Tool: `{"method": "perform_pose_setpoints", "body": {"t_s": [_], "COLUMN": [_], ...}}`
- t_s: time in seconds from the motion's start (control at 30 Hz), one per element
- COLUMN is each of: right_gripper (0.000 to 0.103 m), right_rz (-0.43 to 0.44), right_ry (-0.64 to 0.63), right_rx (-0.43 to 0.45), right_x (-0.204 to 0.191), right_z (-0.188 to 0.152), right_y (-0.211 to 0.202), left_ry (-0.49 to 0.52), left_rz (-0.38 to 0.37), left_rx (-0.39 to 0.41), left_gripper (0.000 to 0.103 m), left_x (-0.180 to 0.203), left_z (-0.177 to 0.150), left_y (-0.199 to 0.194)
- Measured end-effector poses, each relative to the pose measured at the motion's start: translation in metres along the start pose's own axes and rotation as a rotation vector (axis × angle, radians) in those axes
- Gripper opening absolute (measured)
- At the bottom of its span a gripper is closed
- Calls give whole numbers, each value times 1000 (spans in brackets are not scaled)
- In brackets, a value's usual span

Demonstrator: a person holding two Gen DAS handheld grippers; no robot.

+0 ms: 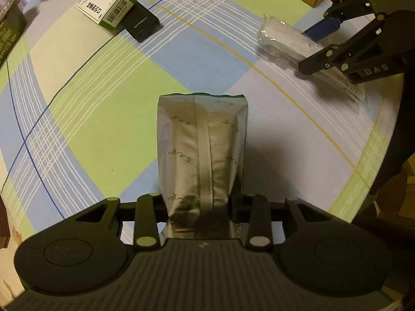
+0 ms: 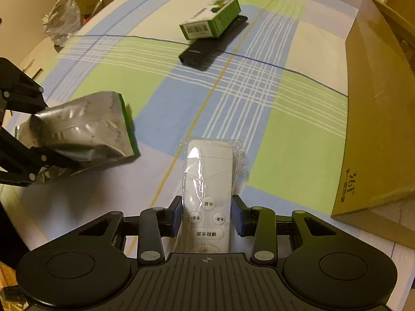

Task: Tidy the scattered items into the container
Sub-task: 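Lift the foil pouch and the white remote with both grippers, then carry the foil pouch with the left gripper while the right carries the white remote toward the cardboard box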

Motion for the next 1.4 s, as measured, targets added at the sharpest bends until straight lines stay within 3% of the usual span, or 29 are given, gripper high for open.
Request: {"method": "perform_pose_setpoints", "body": {"t_s": [0.57,1.4], "right_gripper": [42,42], "right_rz": [-7,-33], "right_ry": [11,56], "right_rx": [47,157], "right_x": [-10,-2], "right_z": [-33,-67], "right_y": [-56,-123], "left_ry": [-22,61], "left_rz": [52,133], "left_rx": [29,91], "left_gripper": [31,31], "left_x": [42,102], "left_z": [-13,-1], "left_y": [-44,-94]}}
Point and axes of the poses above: each gripper's, at about its wrist camera, not at the fingertips, and y roughly the way its jaws point, x to its right, z to its top, the point moved 5 cm from there along y, roughly the way its jaws point, and after that the axes turned 12 degrees about y, right-handed, at the moved point
